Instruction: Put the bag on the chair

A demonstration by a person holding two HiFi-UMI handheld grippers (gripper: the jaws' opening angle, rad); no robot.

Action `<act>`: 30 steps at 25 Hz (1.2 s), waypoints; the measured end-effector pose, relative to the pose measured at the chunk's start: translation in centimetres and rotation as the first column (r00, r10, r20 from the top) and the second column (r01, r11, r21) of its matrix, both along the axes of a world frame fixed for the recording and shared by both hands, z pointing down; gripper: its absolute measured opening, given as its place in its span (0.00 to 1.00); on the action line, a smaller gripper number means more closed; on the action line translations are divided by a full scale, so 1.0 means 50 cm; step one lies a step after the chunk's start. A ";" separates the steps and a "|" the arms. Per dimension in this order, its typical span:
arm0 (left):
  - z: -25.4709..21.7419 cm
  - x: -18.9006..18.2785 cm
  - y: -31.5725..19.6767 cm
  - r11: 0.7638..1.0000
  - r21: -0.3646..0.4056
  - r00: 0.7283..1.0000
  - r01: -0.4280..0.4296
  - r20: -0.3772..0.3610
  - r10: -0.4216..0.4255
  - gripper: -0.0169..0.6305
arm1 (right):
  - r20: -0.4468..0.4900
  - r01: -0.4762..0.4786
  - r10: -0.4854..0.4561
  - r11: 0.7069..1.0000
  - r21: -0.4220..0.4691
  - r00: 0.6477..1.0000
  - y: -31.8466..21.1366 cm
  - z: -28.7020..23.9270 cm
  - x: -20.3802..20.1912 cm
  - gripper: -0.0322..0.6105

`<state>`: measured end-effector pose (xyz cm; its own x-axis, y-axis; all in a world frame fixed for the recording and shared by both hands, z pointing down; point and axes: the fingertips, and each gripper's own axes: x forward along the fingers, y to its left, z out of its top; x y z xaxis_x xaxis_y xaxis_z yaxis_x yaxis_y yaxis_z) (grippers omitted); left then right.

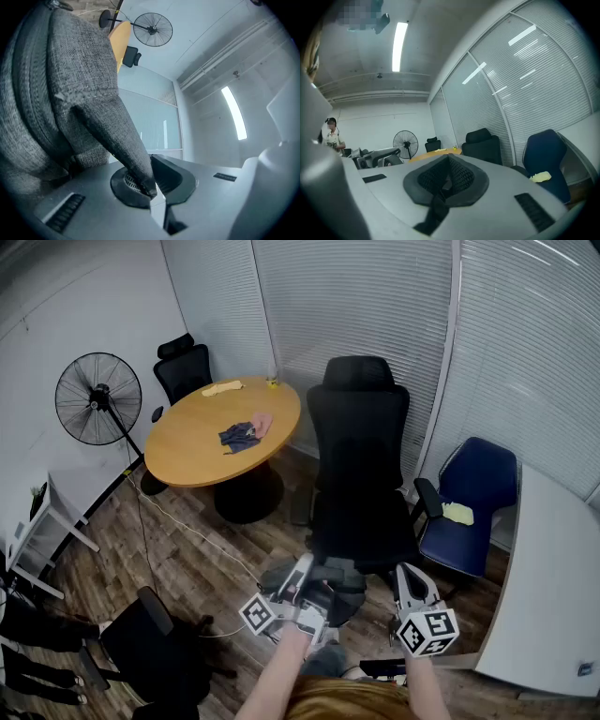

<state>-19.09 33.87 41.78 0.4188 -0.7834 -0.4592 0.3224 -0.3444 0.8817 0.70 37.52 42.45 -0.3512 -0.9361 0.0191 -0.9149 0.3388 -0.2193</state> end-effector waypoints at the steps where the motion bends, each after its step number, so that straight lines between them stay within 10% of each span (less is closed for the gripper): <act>1: -0.005 -0.005 -0.002 1.000 0.004 1.000 0.008 -0.007 -0.008 0.06 | -0.007 -0.005 0.005 1.000 -0.002 1.000 0.002 0.001 0.000 0.07; 30: 0.021 0.115 -0.157 0.996 -0.077 0.998 -0.041 -0.053 0.037 0.06 | -0.038 -0.081 0.078 0.995 -0.063 0.996 -0.099 0.028 0.125 0.07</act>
<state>-13.33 26.02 42.82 0.4275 -0.8010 -0.4190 0.3796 -0.2616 0.8874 6.94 32.56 43.86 -0.2739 -0.9575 0.0909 -0.9459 0.2510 -0.2055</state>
